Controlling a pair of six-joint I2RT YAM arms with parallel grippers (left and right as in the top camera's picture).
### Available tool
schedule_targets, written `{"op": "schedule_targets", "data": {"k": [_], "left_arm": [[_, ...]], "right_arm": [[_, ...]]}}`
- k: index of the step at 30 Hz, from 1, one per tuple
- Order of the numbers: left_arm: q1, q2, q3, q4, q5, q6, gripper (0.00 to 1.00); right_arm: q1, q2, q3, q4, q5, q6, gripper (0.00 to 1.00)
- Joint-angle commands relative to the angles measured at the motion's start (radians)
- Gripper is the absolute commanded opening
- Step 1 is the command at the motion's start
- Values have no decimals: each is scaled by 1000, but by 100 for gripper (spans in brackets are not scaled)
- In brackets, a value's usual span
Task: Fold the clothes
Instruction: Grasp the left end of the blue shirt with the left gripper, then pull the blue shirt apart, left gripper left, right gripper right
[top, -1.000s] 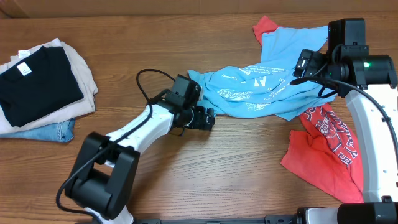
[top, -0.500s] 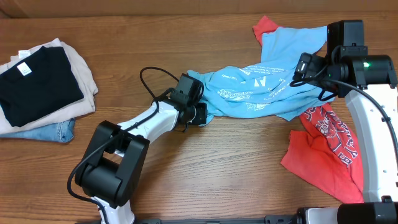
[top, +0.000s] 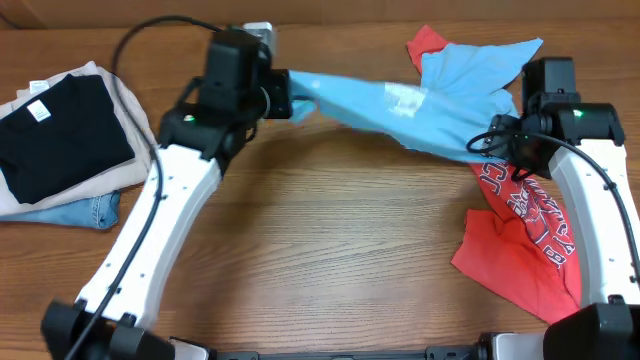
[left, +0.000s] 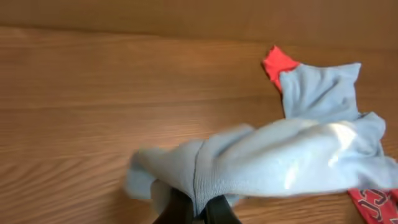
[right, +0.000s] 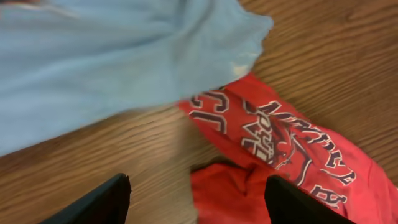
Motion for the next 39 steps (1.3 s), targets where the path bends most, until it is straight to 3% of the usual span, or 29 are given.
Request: {"op": "schedule_targets", "data": {"k": [1, 7, 12, 16, 18, 26, 28, 29, 32, 34, 39], "left_arm": [[11, 21, -3, -45, -71, 38, 4], [12, 22, -3, -121, -169, 49, 4], [24, 22, -3, -177, -303, 48, 4], [49, 21, -3, -177, -301, 48, 4], [62, 21, -3, -177, -300, 45, 4], [76, 21, -3, -181, -270, 41, 7], [76, 21, -3, -184, -267, 41, 7], [76, 21, -3, -185, -267, 41, 7], [76, 21, -3, -194, -267, 41, 7], [76, 21, -3, -204, -269, 41, 7], [85, 21, -3, -229, -330, 42, 4]], "right_arm": [[-53, 12, -74, 53, 0, -6, 75], [-104, 13, -228, 230, -5, -93, 88], [-143, 18, -357, 372, -5, -104, 88], [-175, 34, -440, 467, -5, -104, 89], [-187, 45, -472, 525, -10, -104, 100], [-188, 132, -525, 675, -24, -104, 98], [-188, 168, -525, 684, -24, -105, 89], [-188, 182, -525, 684, -24, -105, 79], [-188, 224, -525, 683, -24, -103, 30], [-191, 222, -524, 681, -19, -90, 6], [-274, 185, -399, 564, 101, 78, 4]]}}
